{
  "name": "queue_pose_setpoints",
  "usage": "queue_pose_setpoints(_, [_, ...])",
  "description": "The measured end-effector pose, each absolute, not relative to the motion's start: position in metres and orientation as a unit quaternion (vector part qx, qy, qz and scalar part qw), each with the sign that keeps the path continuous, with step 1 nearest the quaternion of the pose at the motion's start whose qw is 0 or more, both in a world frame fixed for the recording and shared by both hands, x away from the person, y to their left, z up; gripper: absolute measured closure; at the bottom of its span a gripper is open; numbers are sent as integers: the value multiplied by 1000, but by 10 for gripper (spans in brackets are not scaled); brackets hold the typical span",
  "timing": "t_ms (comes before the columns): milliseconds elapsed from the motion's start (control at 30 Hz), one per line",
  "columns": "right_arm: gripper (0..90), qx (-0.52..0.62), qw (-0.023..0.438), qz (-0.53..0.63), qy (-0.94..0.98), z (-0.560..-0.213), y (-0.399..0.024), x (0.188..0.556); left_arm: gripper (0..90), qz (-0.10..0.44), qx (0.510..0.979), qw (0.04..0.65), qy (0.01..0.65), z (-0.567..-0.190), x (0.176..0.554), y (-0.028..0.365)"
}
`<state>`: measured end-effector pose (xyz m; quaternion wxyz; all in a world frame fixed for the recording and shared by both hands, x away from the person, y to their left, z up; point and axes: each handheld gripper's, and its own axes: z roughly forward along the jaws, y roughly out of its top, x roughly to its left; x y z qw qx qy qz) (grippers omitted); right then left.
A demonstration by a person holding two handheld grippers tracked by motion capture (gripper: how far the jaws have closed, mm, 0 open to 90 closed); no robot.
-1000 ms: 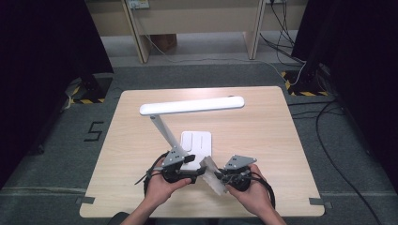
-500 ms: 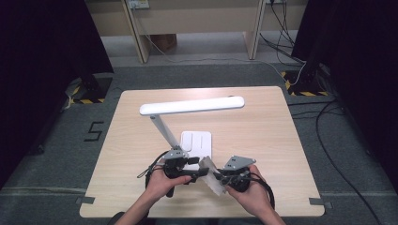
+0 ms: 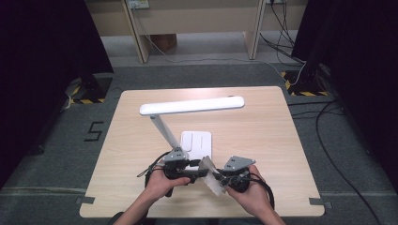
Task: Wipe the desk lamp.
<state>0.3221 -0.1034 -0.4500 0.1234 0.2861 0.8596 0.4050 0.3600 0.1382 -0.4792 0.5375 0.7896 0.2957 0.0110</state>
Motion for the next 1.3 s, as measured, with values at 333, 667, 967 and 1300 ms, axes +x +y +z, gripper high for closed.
queue_pose_setpoints(333, [815,277,122,408,861,-448,-102,321,358,9,792,532,299,-481,363,143])
queue_pose_setpoints(667, [815,273,126,411,861,-447,-102,320,337,14,802,528,279,-480,363,140])
queue_pose_setpoints(967, [815,269,129,413,860,-446,-101,320,526,14,806,535,255,-478,360,141])
queue_pose_setpoints(1300, [814,265,134,424,856,-445,-99,321,726,27,801,545,245,-473,354,148])
